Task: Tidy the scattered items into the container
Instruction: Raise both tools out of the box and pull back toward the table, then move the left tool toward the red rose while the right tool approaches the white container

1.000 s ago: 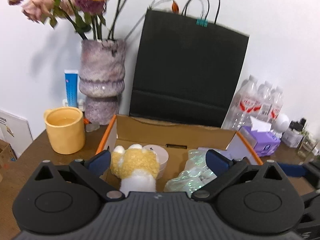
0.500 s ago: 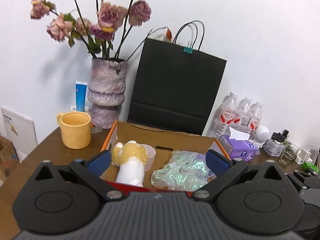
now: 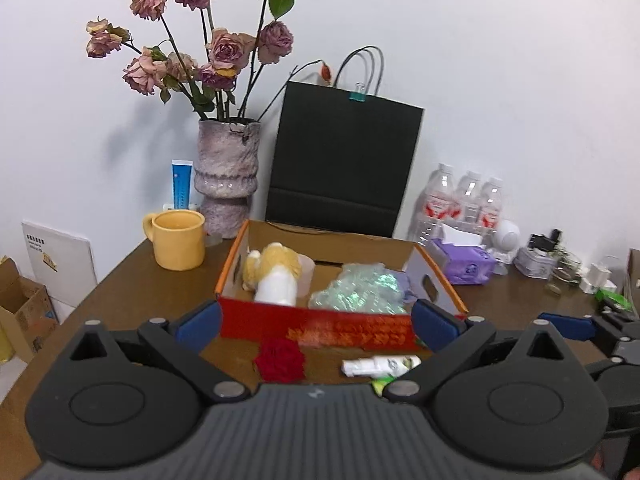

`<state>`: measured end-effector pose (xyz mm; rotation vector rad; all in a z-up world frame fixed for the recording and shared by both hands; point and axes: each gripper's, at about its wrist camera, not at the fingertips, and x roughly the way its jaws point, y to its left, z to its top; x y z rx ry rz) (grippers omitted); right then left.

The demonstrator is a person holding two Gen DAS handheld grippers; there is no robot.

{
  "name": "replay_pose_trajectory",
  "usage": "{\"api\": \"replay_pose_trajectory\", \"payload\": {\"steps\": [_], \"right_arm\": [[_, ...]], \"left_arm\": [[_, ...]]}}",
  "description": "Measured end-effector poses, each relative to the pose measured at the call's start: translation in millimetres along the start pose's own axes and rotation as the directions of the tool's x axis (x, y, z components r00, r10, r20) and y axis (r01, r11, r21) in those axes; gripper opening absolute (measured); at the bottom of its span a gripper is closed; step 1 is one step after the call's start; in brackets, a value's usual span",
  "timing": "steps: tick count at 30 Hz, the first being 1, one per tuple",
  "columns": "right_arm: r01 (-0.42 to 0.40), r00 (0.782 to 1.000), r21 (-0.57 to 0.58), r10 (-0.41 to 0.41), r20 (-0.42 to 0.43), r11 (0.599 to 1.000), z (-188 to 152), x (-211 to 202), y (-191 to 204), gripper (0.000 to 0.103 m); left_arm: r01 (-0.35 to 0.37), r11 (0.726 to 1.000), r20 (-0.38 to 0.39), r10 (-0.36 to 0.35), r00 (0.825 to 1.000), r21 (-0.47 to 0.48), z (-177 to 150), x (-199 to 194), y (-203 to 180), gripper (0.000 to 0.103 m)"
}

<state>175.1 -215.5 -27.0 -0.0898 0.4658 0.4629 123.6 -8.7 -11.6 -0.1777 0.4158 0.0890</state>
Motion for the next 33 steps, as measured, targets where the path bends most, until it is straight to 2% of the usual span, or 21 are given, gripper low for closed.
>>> {"api": "replay_pose_trajectory", "payload": {"steps": [3, 6, 18, 26, 33], "right_arm": [[0.007, 1.0, 0.004, -0.007, -0.011, 1.0, -6.8, -10.5, 2.9, 0.103], [0.01, 1.0, 0.006, -0.01, -0.002, 1.0, -10.1, -23.3, 7.4, 0.103], [0.027, 0.998, 0.019, -0.028, 0.05, 0.999, -22.8, -70.6, 27.8, 0.103], [0.058, 0.997, 0.032, -0.059, 0.048, 0.998, -29.9, -81.3, 33.7, 0.103], [0.07, 0.994, 0.034, -0.072, 0.081, 0.997, -31.7, -92.3, 43.3, 0.103]], "left_arm": [[0.014, 0.999, -0.001, -0.014, 1.0, 0.031, -2.8, -16.3, -4.1, 0.103], [0.009, 0.998, 0.032, -0.011, 0.999, 0.059, -3.8, -35.1, -7.7, 0.103], [0.026, 0.997, 0.03, -0.028, 0.999, 0.07, -21.0, -70.4, -2.7, 0.103], [-0.011, 0.998, 0.016, 0.01, 1.0, 0.058, -33.9, -81.2, 6.0, 0.103], [-0.031, 0.997, 0.014, 0.03, 0.999, 0.072, -46.8, -95.9, 15.7, 0.103]]}}
